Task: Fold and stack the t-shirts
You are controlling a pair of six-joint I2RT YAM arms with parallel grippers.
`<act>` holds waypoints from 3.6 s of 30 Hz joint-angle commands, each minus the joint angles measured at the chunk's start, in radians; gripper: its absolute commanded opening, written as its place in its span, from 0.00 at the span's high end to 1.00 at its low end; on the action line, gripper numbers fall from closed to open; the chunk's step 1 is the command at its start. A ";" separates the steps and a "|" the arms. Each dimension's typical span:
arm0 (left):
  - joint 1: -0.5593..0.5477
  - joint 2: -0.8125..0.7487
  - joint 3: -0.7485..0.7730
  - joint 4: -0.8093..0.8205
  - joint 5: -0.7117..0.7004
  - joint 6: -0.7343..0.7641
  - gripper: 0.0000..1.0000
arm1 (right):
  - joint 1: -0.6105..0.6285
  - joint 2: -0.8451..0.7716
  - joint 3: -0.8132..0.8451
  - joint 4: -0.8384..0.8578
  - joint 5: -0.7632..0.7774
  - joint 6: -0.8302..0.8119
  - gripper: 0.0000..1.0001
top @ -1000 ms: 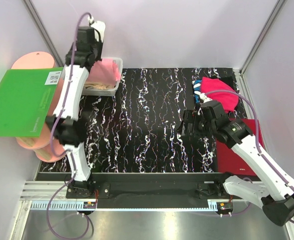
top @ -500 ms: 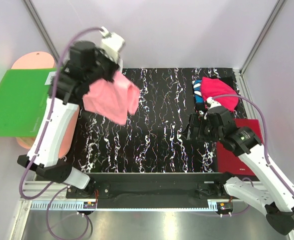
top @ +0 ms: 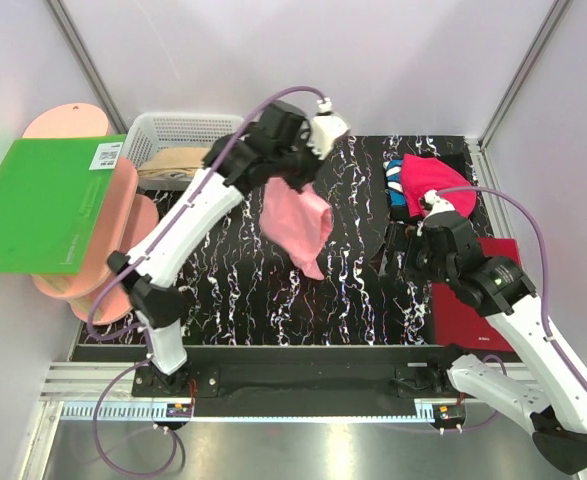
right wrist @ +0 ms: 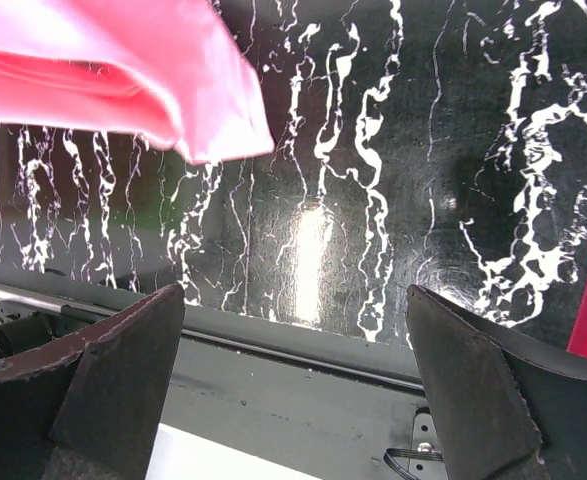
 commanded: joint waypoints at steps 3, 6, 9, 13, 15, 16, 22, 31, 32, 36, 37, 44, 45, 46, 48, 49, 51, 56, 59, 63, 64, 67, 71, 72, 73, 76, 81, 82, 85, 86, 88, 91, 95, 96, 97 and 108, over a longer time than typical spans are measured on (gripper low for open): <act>-0.140 0.102 0.251 0.051 0.054 -0.076 1.00 | 0.008 0.000 0.089 -0.031 0.055 0.015 0.00; -0.157 0.136 0.340 0.071 0.035 -0.122 1.00 | 0.008 0.001 0.091 -0.037 0.052 0.021 0.00; -0.155 0.098 0.280 0.091 0.023 -0.125 1.00 | 0.009 0.000 0.074 -0.032 0.047 0.028 0.01; -0.133 -0.078 -0.217 0.150 0.047 -0.107 1.00 | 0.008 -0.002 0.059 -0.032 0.047 0.028 0.00; -0.100 -0.202 -0.409 0.224 0.078 -0.116 1.00 | 0.009 -0.002 0.054 -0.032 0.048 0.018 0.00; -0.046 -0.238 -0.569 0.245 0.099 -0.119 1.00 | 0.008 0.003 0.052 -0.034 0.050 0.017 0.00; 0.154 -0.362 -0.932 0.264 0.210 -0.050 0.11 | 0.009 0.040 0.036 -0.021 0.047 -0.001 0.00; 0.138 -0.323 -0.757 0.264 0.218 -0.050 0.01 | 0.008 0.022 0.032 -0.032 0.167 0.063 0.00; 0.112 -0.286 -0.727 0.263 0.200 -0.053 0.01 | 0.009 0.005 0.045 -0.040 0.197 0.069 0.00; -0.071 -0.149 -0.594 0.264 0.143 -0.050 0.01 | 0.009 -0.075 0.132 -0.061 0.274 0.072 0.00; -0.091 -0.117 -0.568 0.264 0.140 -0.059 0.01 | 0.009 -0.088 0.147 -0.069 0.272 0.072 0.00; -0.117 0.261 -0.260 0.186 0.218 -0.205 0.01 | 0.009 -0.108 0.115 -0.077 0.164 0.091 0.00; -0.125 0.289 -0.212 0.175 0.219 -0.212 0.01 | 0.009 -0.124 0.105 -0.075 0.156 0.091 0.00; -0.131 0.309 -0.203 0.169 0.221 -0.217 0.01 | 0.009 -0.132 0.088 -0.069 0.144 0.092 0.00; -0.158 0.354 -0.192 0.167 0.198 -0.223 0.01 | 0.009 -0.146 0.077 -0.066 0.136 0.091 0.00; -0.169 0.366 -0.189 0.169 0.186 -0.226 0.01 | 0.009 -0.152 0.072 -0.063 0.125 0.083 0.00; -0.191 0.403 -0.176 0.169 0.175 -0.232 0.01 | 0.008 -0.157 0.068 -0.058 0.118 0.075 0.00; -0.234 0.487 -0.127 0.167 0.153 -0.236 0.01 | 0.008 -0.161 0.048 -0.014 0.064 0.046 0.00; -0.255 0.527 -0.086 0.167 0.147 -0.264 0.01 | 0.009 -0.154 0.032 0.009 0.029 0.041 0.00; -0.267 0.579 -0.017 0.169 0.138 -0.285 0.01 | 0.009 -0.149 0.014 0.035 -0.004 0.040 0.00; -0.267 0.601 -0.008 0.169 0.127 -0.289 0.01 | 0.009 -0.149 0.011 0.035 -0.007 0.035 0.01; -0.267 0.636 0.028 0.169 0.124 -0.297 0.01 | 0.009 -0.154 0.008 0.038 -0.017 0.038 0.00; -0.267 0.668 0.045 0.167 0.100 -0.286 0.01 | 0.008 -0.169 0.011 0.040 -0.019 0.041 0.00; -0.267 0.673 0.045 0.167 0.091 -0.283 0.04 | 0.009 -0.172 0.014 0.038 -0.021 0.041 0.00; -0.267 0.681 0.045 0.167 0.090 -0.276 0.20 | 0.009 -0.172 0.022 0.037 -0.021 0.043 0.00; -0.267 0.682 0.035 0.167 0.081 -0.265 0.73 | 0.009 -0.177 0.034 0.035 -0.019 0.041 0.00; -0.258 0.595 -0.017 0.166 0.032 -0.245 1.00 | 0.009 -0.175 0.032 0.034 -0.008 0.035 0.01; -0.252 0.543 -0.027 0.164 0.020 -0.245 1.00 | 0.009 -0.175 0.032 0.034 -0.004 0.032 0.01; -0.220 0.410 -0.063 0.148 0.000 -0.202 1.00 | 0.008 -0.184 0.032 0.034 0.007 0.028 0.02; -0.205 0.368 -0.078 0.141 -0.012 -0.185 1.00 | 0.009 -0.192 0.032 0.035 0.012 0.026 0.02; -0.188 0.231 -0.101 0.125 -0.057 -0.139 1.00 | 0.008 -0.197 0.034 0.035 0.019 0.018 0.02; -0.140 0.048 -0.115 0.069 -0.063 -0.096 1.00 | 0.009 -0.203 0.025 0.035 0.024 0.015 0.02; -0.062 -0.158 -0.202 -0.001 -0.077 -0.068 1.00 | 0.009 -0.197 -0.015 0.037 0.044 0.011 0.02; -0.050 -0.249 -0.245 -0.009 -0.080 -0.064 1.00 | 0.009 -0.189 -0.038 0.040 0.053 0.014 0.02; -0.037 -0.296 -0.350 -0.009 -0.084 -0.052 1.00 | 0.009 -0.178 -0.049 0.038 0.055 0.017 0.03; 0.131 -0.720 -0.862 0.011 -0.061 -0.027 1.00 | 0.011 0.233 -0.184 0.279 -0.123 0.015 0.08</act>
